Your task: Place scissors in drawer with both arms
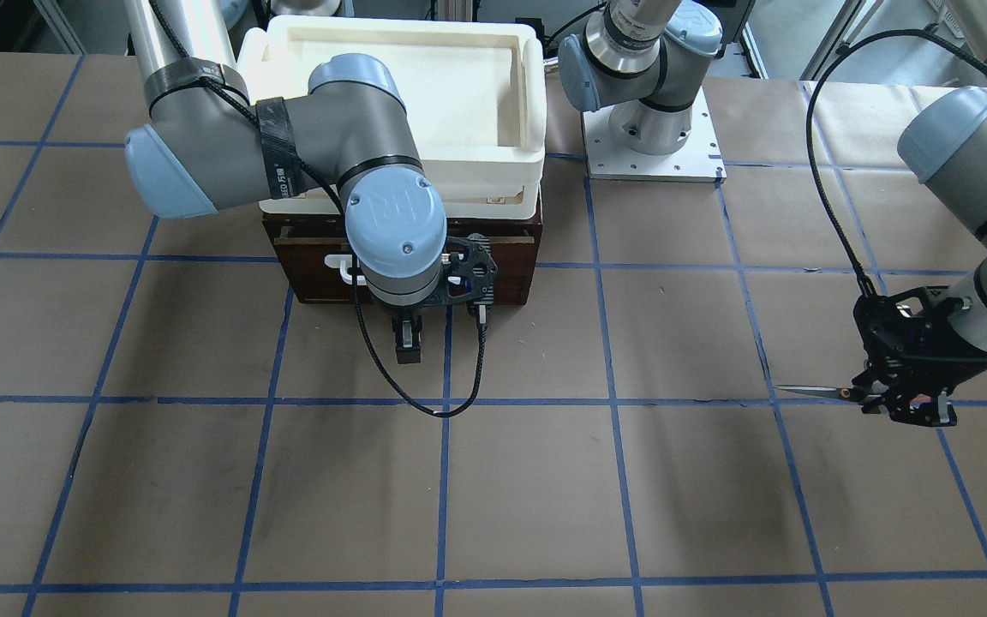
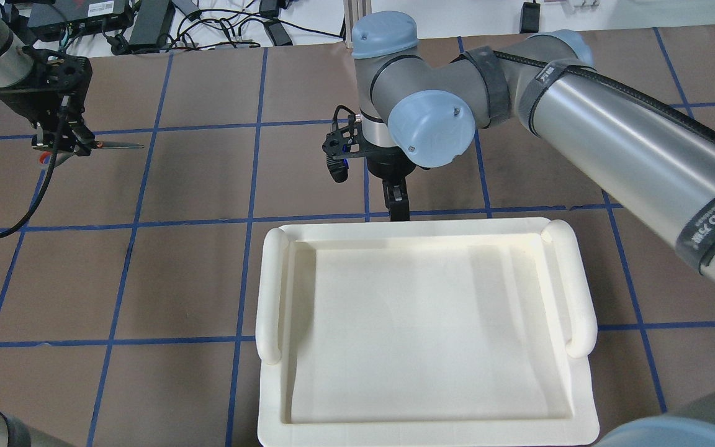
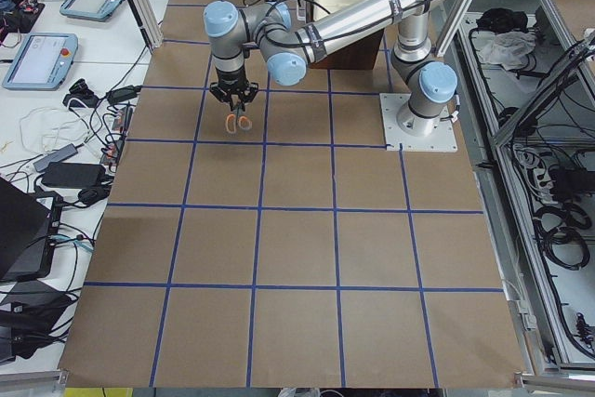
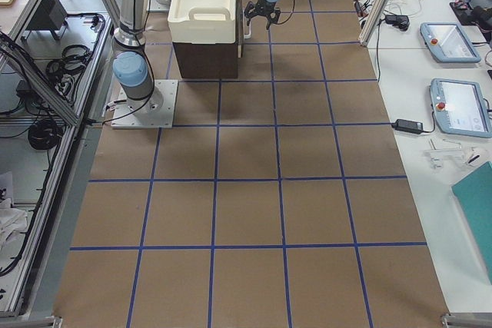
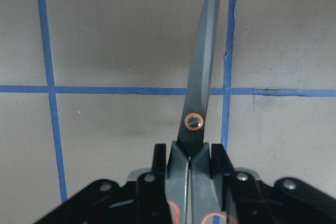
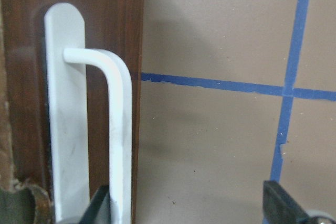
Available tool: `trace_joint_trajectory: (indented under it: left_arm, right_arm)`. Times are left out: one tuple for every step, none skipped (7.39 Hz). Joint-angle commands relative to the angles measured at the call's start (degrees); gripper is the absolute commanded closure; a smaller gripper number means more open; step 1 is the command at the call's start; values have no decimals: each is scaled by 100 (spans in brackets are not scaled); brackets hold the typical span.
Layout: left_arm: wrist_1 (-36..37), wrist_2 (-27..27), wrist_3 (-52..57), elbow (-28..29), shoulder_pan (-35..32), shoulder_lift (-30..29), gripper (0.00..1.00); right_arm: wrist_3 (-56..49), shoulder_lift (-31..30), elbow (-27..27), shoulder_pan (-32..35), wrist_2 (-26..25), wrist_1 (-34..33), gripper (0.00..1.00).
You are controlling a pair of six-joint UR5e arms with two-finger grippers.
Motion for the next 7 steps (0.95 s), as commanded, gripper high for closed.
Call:
trace_joint_trajectory:
  left_arm:
    - [-1,15,-4,-7,-1,-9,100]
    - [8,15,-4,-7,-1,0,100]
    - [8,24,-4,-7,-1,0,100]
    - [8,24,-4,-7,-1,0,100]
    - [8,24,-4,-7,-1,9,100]
    - [-1,24,-4,-7,-1,0,100]
    - [-1,24,-4,-7,-1,0,100]
  right_arm:
    - [-1,123,-168,-26,-2,-120,0]
    - [-1,150,-256,-43,15,-120,0]
    - [-1,150,-292,-52,6,-111,0]
    - [-18,202,-310,-61,-2,-128,0]
    - [-53,298,-397,-139,6,-172,0]
    - [-62,369,-528,-175,24,-207,0]
    - [-62,474,-660,-236,33,-216,0]
